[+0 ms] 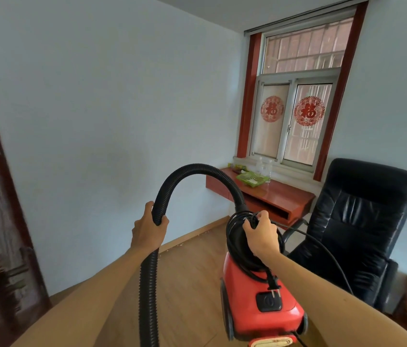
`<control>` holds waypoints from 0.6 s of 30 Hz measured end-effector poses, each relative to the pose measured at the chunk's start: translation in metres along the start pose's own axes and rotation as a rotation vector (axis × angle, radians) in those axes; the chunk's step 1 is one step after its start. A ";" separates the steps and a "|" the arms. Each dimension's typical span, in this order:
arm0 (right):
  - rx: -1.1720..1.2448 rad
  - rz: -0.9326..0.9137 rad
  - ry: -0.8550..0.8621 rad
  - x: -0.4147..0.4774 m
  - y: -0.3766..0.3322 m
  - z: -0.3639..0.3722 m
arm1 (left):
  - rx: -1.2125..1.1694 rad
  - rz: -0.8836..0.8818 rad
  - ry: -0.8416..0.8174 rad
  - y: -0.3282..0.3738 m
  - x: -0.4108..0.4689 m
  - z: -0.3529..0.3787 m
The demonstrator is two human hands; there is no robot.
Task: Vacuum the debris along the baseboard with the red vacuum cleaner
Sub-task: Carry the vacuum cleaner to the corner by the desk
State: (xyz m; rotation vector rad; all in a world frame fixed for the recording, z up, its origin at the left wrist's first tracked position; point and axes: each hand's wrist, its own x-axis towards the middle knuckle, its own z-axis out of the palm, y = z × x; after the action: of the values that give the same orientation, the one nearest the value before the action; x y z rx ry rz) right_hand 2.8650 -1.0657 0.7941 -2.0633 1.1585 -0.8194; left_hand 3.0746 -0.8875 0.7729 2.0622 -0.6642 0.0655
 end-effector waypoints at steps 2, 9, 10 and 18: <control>-0.012 -0.026 -0.008 0.034 0.002 0.006 | 0.003 -0.015 0.017 0.005 0.024 0.016; -0.040 -0.121 -0.040 0.128 0.001 0.032 | -0.012 -0.080 0.069 0.005 0.082 0.053; -0.037 -0.132 -0.048 0.138 0.000 0.036 | -0.022 -0.093 0.069 0.003 0.088 0.056; -0.019 -0.182 -0.101 0.211 -0.011 0.087 | -0.020 -0.137 0.115 -0.016 0.151 0.075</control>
State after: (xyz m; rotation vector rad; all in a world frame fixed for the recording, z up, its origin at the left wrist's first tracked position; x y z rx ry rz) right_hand 3.0258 -1.2287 0.7935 -2.2231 0.9373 -0.7813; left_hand 3.1956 -1.0061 0.7641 2.0622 -0.4506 0.0983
